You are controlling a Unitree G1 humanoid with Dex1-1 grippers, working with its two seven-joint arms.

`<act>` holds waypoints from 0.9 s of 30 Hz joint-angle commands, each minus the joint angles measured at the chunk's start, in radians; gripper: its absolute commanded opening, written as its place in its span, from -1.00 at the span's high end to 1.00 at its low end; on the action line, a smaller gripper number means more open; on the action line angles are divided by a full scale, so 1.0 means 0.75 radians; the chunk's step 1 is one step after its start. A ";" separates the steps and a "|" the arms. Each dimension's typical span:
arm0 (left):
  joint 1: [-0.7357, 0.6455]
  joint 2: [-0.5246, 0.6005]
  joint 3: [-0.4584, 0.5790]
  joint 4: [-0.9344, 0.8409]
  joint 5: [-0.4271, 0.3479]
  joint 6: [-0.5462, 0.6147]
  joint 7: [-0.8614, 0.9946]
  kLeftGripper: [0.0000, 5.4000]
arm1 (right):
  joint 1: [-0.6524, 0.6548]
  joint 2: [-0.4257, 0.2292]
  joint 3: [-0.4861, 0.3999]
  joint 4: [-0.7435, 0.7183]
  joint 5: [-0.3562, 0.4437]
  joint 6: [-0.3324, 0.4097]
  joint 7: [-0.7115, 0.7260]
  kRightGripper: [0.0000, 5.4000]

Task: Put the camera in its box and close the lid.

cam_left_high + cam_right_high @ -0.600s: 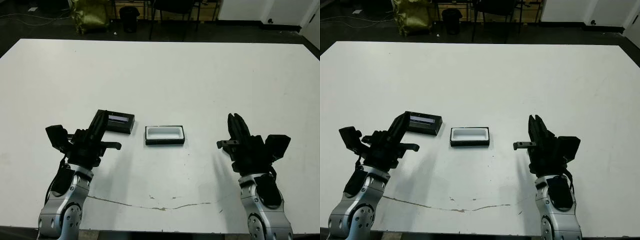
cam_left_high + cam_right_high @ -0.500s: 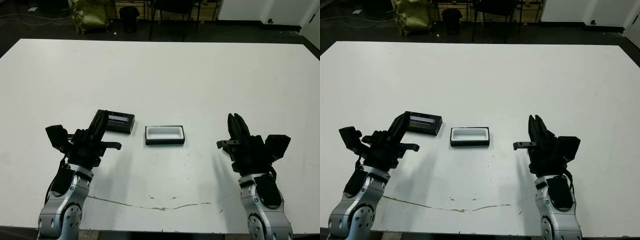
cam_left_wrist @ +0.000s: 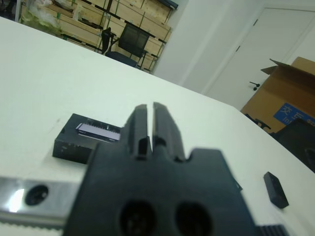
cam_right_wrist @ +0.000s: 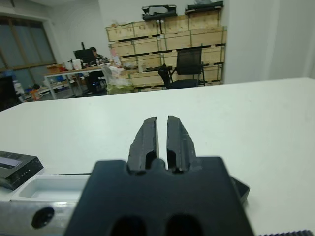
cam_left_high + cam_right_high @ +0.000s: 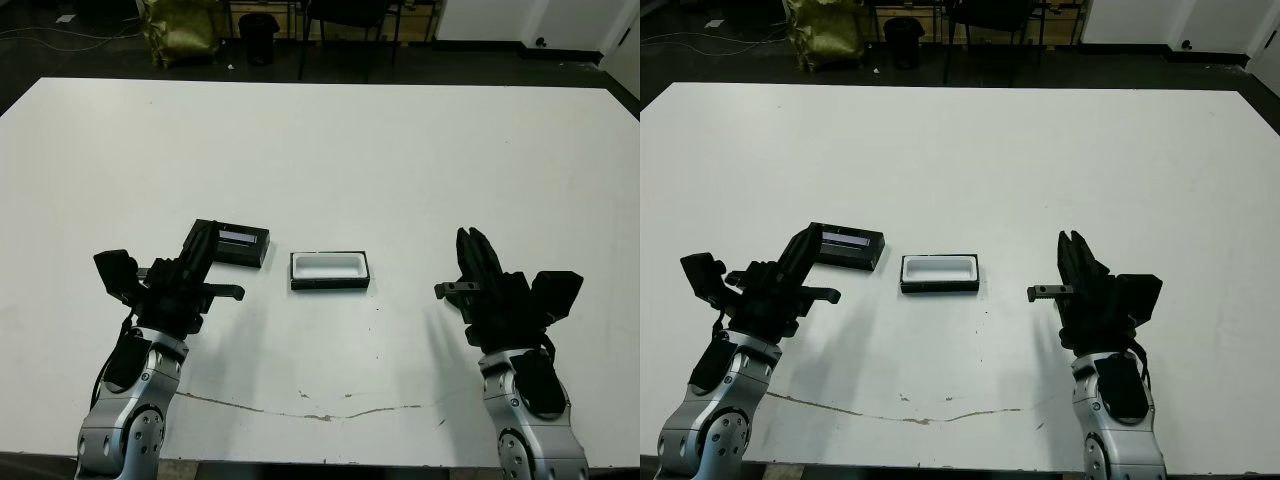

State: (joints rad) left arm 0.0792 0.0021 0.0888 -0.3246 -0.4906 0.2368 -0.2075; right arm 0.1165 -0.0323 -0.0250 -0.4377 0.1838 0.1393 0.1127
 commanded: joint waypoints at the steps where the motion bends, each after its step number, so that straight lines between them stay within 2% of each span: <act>1: 0.003 0.012 0.007 -0.002 -0.004 0.031 0.014 0.99 | -0.056 -0.118 -0.079 -0.039 0.026 0.069 0.053 1.00; 4: 0.002 0.012 0.011 -0.011 -0.012 0.044 0.022 0.99 | -0.121 -0.252 -0.189 -0.071 0.095 0.115 0.139 1.00; 7: -0.002 0.022 0.016 -0.004 -0.009 0.038 0.013 0.99 | -0.191 -0.425 -0.316 -0.051 0.181 0.160 0.255 1.00; 10: -0.003 0.020 0.019 -0.015 -0.012 0.051 0.024 0.99 | -0.272 -0.602 -0.409 -0.001 0.212 0.212 0.347 1.00; 13: -0.001 0.019 0.019 -0.008 -0.011 0.042 0.015 0.99 | -0.351 -0.756 -0.444 0.078 0.202 0.224 0.438 1.00; 16: 0.003 0.016 0.015 0.000 -0.002 0.031 0.012 0.99 | -0.446 -0.869 -0.441 0.196 0.215 0.221 0.545 1.00; 20: 0.010 0.010 0.015 -0.008 -0.002 0.028 0.019 0.99 | -0.546 -0.985 -0.388 0.328 0.171 0.256 0.630 1.00; 23: 0.018 0.003 0.021 -0.015 -0.008 0.030 0.030 0.99 | -0.568 -1.056 -0.327 0.394 0.119 0.244 0.699 1.00; 27: 0.017 0.010 0.026 -0.003 -0.003 0.008 0.014 0.99 | -0.582 -1.207 -0.203 0.406 0.020 0.304 0.833 1.00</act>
State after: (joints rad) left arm 0.0803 0.0013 0.1003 -0.3376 -0.4981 0.2434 -0.1958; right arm -0.3119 -0.8941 -0.2104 -0.1433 0.2202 0.3402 0.7006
